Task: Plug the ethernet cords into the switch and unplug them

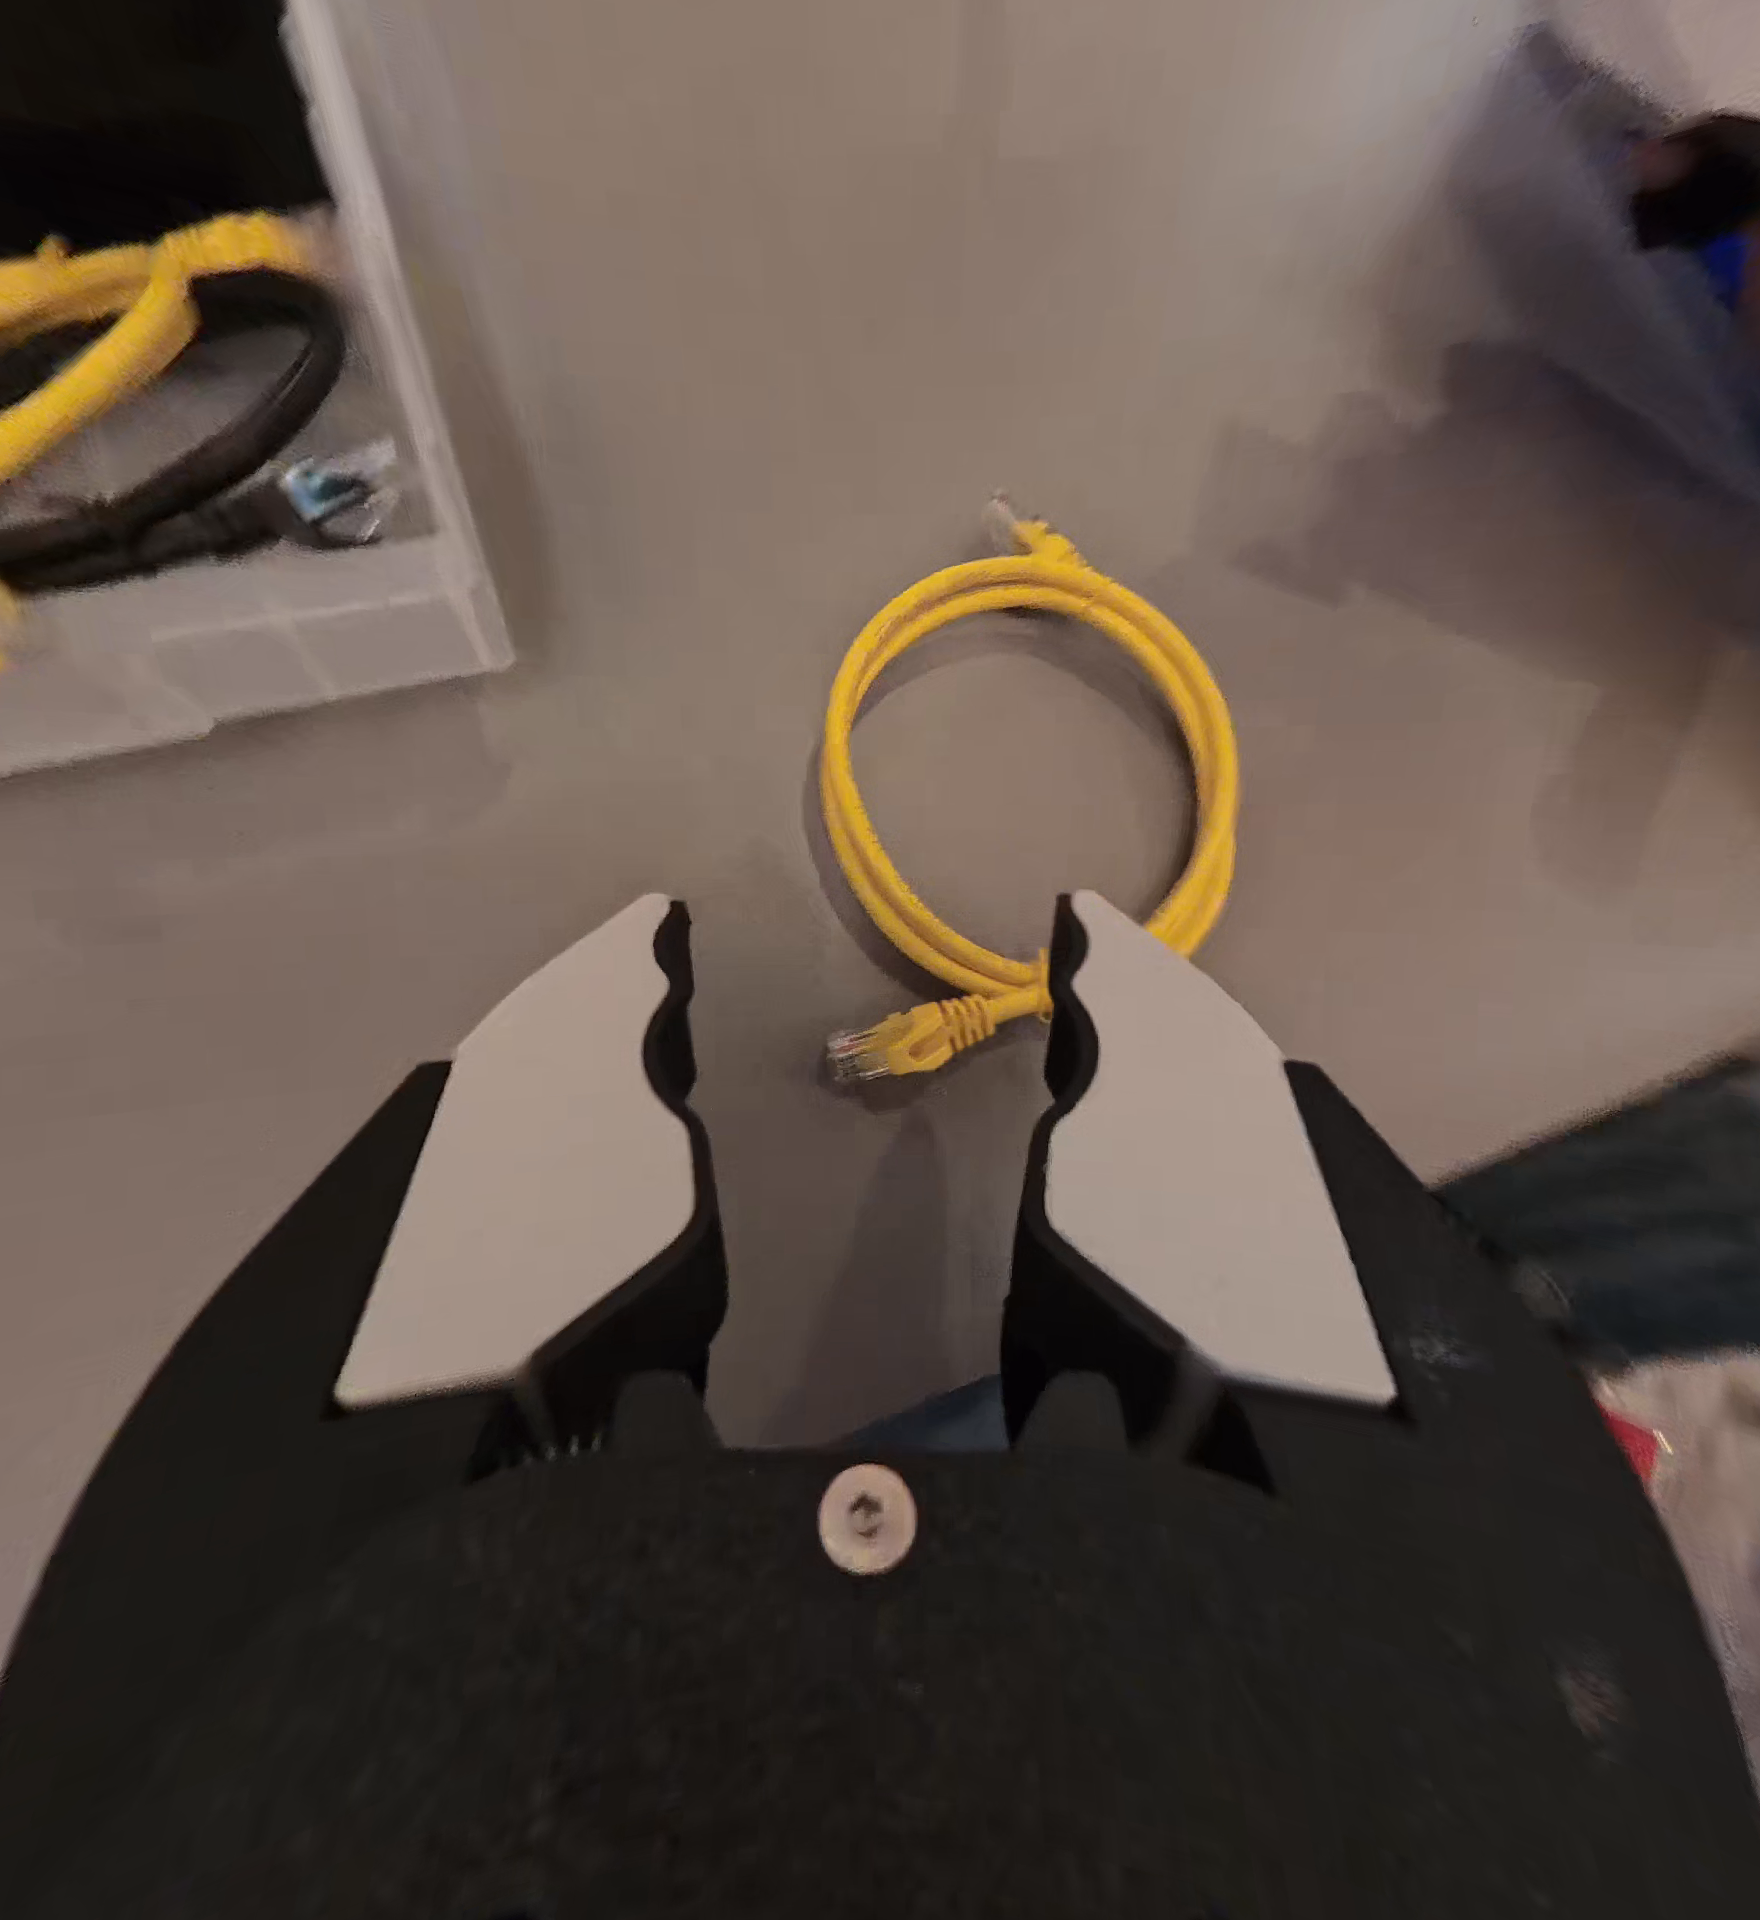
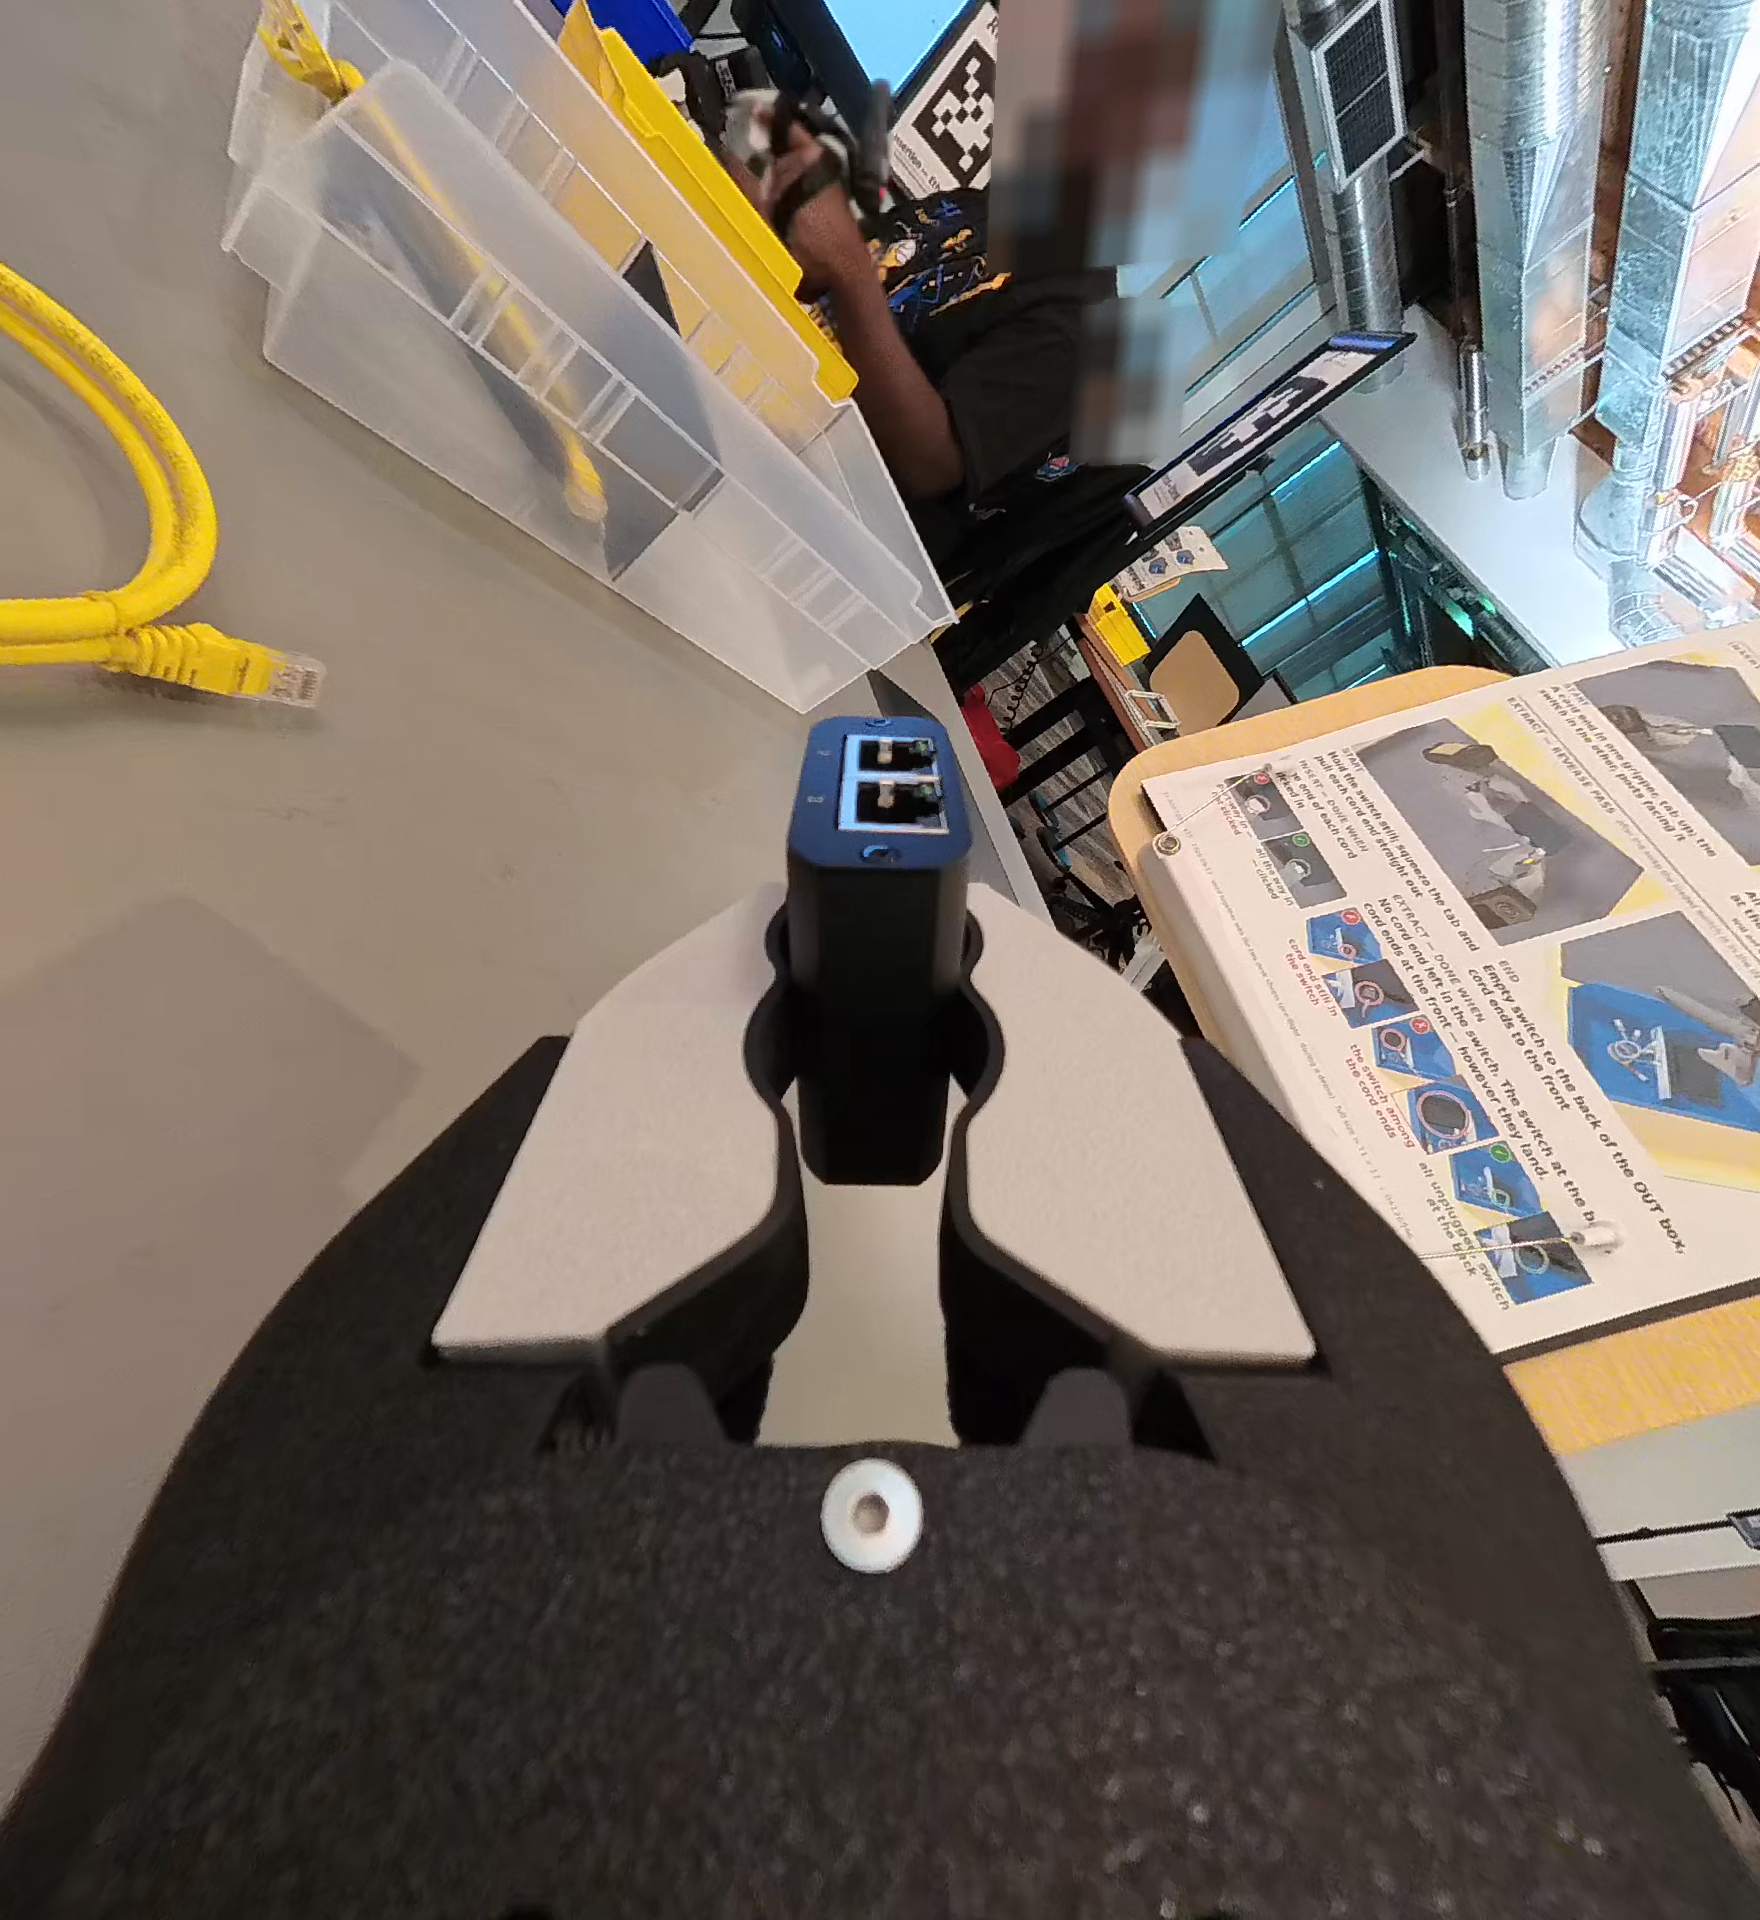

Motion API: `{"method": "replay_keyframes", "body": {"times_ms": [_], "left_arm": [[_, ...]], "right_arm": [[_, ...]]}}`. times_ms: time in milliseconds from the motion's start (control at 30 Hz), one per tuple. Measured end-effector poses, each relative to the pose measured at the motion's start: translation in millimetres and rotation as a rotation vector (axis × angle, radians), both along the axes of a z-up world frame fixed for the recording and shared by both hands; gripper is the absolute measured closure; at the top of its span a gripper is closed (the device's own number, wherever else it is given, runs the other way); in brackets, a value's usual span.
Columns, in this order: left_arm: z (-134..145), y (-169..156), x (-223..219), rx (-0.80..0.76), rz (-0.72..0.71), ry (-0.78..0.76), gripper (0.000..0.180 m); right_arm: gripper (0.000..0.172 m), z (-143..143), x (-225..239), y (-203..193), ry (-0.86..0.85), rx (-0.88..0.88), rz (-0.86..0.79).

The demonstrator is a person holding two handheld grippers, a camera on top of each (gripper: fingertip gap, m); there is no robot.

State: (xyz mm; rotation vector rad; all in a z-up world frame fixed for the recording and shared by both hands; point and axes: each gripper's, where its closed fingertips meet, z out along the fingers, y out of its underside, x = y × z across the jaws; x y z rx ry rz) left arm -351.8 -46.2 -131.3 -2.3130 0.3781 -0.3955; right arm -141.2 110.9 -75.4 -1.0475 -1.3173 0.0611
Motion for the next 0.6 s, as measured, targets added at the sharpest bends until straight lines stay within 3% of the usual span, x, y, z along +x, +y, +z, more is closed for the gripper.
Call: {"method": "replay_keyframes", "body": {"times_ms": [100,200,333,400,467,600], "left_arm": [[-14.3,12.2,8.1,-0.026,0.107,0.063,0.112],[-28.0,20.4,22.1,-0.119,0.099,0.033,0.115],[-49.7,27.5,16.6,-0.212,0.105,0.115,0.121],[-57.3,25.3,22.6,-0.250,0.062,0.117,0.136],[-60.9,23.0,26.2,-0.250,0.007,0.151,0.165],[-59.2,17.9,31.8,-0.240,-0.213,0.219,0.170]], "right_arm": [[0.148,0.3,-1.2,-2.3,-0.004,0.003,0.006],[0.148,1.0,-3.0,-4.7,-0.009,0.010,0.011],[0.148,1.0,-4.2,-7.2,-0.020,0.023,0.015],[0.148,1.4,-4.4,-8.5,-0.027,0.031,0.015],[0.148,2.4,-4.9,-9.6,-0.024,0.033,0.018],[0.148,1.9,-4.8,-9.4,-0.023,0.029,0.018]]}}
